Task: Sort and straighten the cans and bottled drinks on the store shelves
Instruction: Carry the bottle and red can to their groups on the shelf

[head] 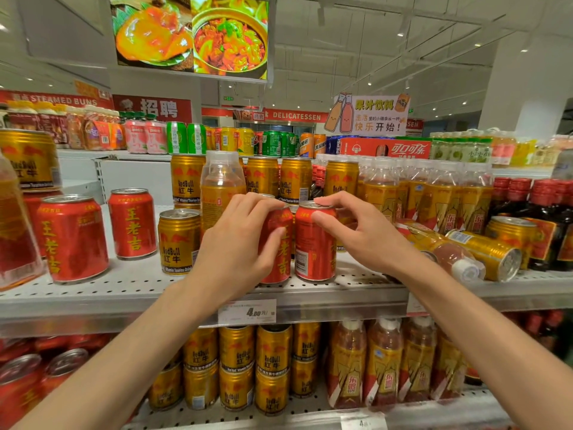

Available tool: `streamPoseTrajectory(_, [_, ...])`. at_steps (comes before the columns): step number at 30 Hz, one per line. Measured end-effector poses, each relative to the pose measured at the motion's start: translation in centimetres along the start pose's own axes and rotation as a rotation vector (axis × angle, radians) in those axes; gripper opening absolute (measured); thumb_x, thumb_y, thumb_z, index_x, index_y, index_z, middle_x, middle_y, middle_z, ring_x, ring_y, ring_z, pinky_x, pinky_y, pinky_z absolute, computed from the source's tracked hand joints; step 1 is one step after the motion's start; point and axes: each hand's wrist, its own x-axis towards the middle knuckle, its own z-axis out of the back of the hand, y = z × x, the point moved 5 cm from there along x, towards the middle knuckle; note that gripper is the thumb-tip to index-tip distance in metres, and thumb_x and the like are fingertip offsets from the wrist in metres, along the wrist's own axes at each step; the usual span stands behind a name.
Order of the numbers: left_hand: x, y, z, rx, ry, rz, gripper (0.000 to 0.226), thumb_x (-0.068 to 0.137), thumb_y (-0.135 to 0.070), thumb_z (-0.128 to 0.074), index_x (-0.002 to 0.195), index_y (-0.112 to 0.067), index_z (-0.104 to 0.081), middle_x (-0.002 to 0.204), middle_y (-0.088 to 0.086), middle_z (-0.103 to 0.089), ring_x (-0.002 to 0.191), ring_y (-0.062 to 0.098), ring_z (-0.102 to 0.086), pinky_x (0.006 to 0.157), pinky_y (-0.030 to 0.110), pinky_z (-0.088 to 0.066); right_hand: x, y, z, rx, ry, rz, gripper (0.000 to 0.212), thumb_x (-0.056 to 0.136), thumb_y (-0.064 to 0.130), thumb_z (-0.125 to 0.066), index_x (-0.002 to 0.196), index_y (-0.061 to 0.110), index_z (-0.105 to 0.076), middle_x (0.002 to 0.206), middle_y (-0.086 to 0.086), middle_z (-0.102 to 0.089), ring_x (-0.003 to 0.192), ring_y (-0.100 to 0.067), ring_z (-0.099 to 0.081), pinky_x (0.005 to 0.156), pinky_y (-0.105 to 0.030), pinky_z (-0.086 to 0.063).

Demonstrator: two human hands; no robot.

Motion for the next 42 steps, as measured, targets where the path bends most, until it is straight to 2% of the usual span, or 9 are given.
streamPoseTrajectory(8, [-0.2,0.0,-0.2,-0.005,-0.004,-0.001,0.039,0.097,-0.034,-0.059,0.134,-0.022,-0.056,0.128,-0.006,-0.058,0.121,0.01,-0.047,0.077,0.029,-0.057,-1.6,0.1,-0.1,-0.124,-0.063,0.01,0.05,0.098,0.053,-0.051,0.144,0.035,-0.05,0.131,0.01,-0.065,0.113,-0.008,-0.063,0.094,-0.029,-0.056])
streamPoseTrajectory(12, [-0.6,0.1,-0.4,-0.045,-0.008,0.01,0.049,0.097,-0.032,-0.059,0.144,-0.019,-0.051,0.138,-0.003,-0.056,0.133,0.012,-0.045,0.099,0.028,-0.048,-2.2,0.1,-0.5,-0.156,0.008,-0.025,0.07,0.096,0.054,-0.054,0.158,0.037,-0.025,0.154,0.009,-0.047,0.137,-0.01,-0.047,0.113,-0.037,-0.042])
streamPoseTrajectory(15, [-0.8,0.3,-0.1,-0.163,0.012,0.056,0.055,0.097,-0.028,-0.063,0.149,-0.022,-0.047,0.148,-0.007,-0.05,0.14,0.007,-0.039,0.115,0.03,-0.037,-3.2,0.0,-0.6,-0.127,0.026,-0.096,0.081,0.094,0.054,-0.059,0.16,0.035,-0.016,0.158,0.009,-0.038,0.141,-0.01,-0.04,0.115,-0.037,-0.037])
streamPoseTrajectory(17, [-1.3,0.4,0.3,-0.258,0.009,0.103,0.056,0.096,-0.027,-0.063,0.15,-0.023,-0.046,0.153,-0.01,-0.044,0.144,0.003,-0.034,0.116,0.028,-0.036,-4.1,-0.4,-0.3,-0.034,-0.012,-0.136,0.079,0.092,0.052,-0.062,0.158,0.037,-0.021,0.154,0.011,-0.042,0.132,-0.005,-0.048,0.113,-0.037,-0.042])
streamPoseTrajectory(20, [-2.8,0.2,0.9,-0.397,-0.026,0.149,0.053,0.096,-0.023,-0.065,0.146,-0.024,-0.05,0.153,-0.012,-0.043,0.14,-0.001,-0.039,0.096,0.019,-0.053,-6.1,-0.6,-0.4,0.035,-0.075,-0.15,0.064,0.09,0.054,-0.064,0.148,0.044,-0.038,0.143,0.022,-0.051,0.124,0.001,-0.054,0.105,-0.039,-0.05])
streamPoseTrajectory(25, [-7.6,0.0,1.4,-0.562,-0.056,0.308,0.043,0.094,-0.025,-0.068,0.135,-0.029,-0.056,0.127,-0.016,-0.061,0.119,-0.001,-0.057,0.088,0.01,-0.049,-11.1,0.6,-1.9,0.203,-0.178,-0.19,0.033,0.093,0.036,-0.066,0.125,0.04,-0.06,0.115,0.019,-0.069,0.106,-0.001,-0.067,0.092,-0.027,-0.055])
streamPoseTrajectory(30, [-14.3,-0.1,-0.5,-0.739,0.068,0.505,0.042,0.086,-0.042,-0.066,0.127,-0.043,-0.058,0.114,-0.02,-0.069,0.11,0.002,-0.065,0.09,0.018,-0.05,-17.2,-1.7,-5.0,0.271,-0.178,-0.394,0.021,0.092,0.032,-0.068,0.113,0.037,-0.068,0.098,0.011,-0.073,0.094,-0.008,-0.07,0.087,-0.029,-0.056])
streamPoseTrajectory(35, [-19.6,-0.3,-3.2,-0.812,0.118,0.704,0.038,0.081,-0.044,-0.066,0.118,-0.039,-0.063,0.106,-0.017,-0.071,0.101,0.005,-0.068,0.086,0.027,-0.057,-22.9,-5.7,-6.9,0.271,-0.155,-0.615,0.019,0.091,0.034,-0.068,0.11,0.037,-0.069,0.094,0.012,-0.073,0.093,-0.01,-0.07,0.086,-0.027,-0.058])
streamPoseTrajectory(42, [-20.5,-3.0,-6.3,-0.778,0.166,0.804,0.036,0.083,-0.045,-0.066,0.118,-0.037,-0.064,0.106,-0.016,-0.071,0.101,0.006,-0.068,0.091,0.035,-0.054,-25.4,-9.8,-4.0,0.277,-0.181,-0.671,0.018,0.093,0.037,-0.066,0.11,0.038,-0.068,0.094,0.012,-0.073,0.09,-0.002,-0.069,0.087,-0.028,-0.056])
